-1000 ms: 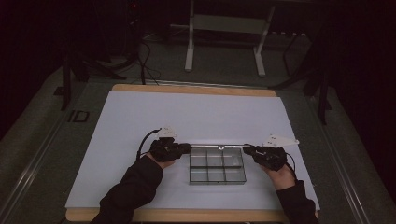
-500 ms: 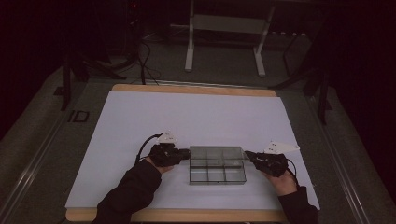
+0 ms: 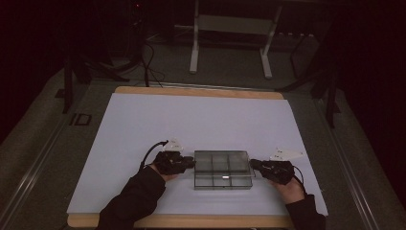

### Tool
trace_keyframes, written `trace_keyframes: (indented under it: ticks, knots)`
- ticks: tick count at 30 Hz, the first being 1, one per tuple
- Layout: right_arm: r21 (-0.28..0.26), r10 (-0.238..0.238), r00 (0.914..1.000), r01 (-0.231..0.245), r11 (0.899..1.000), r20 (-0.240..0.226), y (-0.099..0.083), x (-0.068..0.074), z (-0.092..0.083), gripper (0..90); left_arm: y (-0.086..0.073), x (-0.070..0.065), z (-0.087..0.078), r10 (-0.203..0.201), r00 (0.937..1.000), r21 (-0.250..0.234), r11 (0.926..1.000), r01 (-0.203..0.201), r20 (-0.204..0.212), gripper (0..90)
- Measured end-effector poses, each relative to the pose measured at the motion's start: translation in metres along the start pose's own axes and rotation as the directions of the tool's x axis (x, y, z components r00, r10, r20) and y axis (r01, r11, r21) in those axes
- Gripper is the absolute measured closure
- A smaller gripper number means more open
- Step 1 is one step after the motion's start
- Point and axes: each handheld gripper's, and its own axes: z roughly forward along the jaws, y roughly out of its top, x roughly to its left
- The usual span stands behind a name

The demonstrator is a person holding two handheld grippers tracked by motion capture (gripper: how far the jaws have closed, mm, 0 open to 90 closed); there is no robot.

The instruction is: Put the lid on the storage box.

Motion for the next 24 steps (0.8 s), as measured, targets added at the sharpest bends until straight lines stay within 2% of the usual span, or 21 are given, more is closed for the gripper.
trace_keyframes:
  ticks: [9,12,20,24]
  knots:
    - [0.041,0.006,0.9999,-0.006,0.999,0.013,-0.006,-0.004,0.008,82.6,-0.009,0.007,0.003,-0.030,0.9993,0.018,0.9994,0.030,-0.023,68.6]
    - [0.028,0.022,0.9997,-0.022,0.999,0.005,-0.007,-0.007,0.008,80.5,-0.011,0.009,0.005,-0.039,0.9990,0.015,0.9991,0.039,-0.023,67.2]
    - [0.023,0.015,0.9994,-0.016,1.000,0.031,-0.006,-0.008,0.008,76.7,-0.013,0.014,0.006,-0.054,0.9985,0.009,0.9985,0.054,-0.015,61.9]
    - [0.011,0.013,0.9991,-0.014,1.000,0.040,-0.005,-0.010,0.005,71.8,-0.013,0.015,0.006,-0.053,0.9982,0.006,0.9985,0.054,-0.028,54.9]
